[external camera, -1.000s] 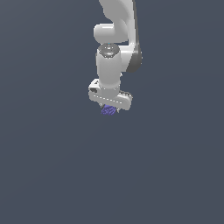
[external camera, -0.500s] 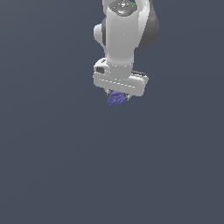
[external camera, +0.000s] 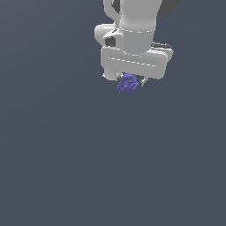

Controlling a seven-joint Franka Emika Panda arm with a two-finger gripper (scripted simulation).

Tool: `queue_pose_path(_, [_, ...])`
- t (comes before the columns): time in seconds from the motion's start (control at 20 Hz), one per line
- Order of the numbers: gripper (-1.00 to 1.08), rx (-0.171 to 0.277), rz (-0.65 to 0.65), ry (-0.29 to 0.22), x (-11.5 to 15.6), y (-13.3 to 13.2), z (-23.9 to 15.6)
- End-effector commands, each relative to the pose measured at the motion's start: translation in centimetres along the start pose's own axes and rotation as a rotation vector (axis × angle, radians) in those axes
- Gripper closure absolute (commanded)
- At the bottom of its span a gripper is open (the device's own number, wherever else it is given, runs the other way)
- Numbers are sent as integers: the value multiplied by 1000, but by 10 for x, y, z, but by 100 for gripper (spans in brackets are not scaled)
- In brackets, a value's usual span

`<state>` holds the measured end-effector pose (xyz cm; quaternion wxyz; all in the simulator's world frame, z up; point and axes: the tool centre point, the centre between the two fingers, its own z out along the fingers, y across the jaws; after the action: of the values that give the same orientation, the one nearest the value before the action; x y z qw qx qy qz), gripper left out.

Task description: Pick up the object and move it to a goal position.

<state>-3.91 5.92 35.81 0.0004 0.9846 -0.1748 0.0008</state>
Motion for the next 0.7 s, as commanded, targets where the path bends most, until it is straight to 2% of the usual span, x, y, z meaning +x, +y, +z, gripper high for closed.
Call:
queue_pose_path(0.0, [108, 0, 0, -1, 1, -7, -17])
queue_pose_path(0.3, [108, 0, 0, -2, 4, -19, -45])
queue_pose_path(0.65, [108, 0, 0, -2, 6, -25, -57])
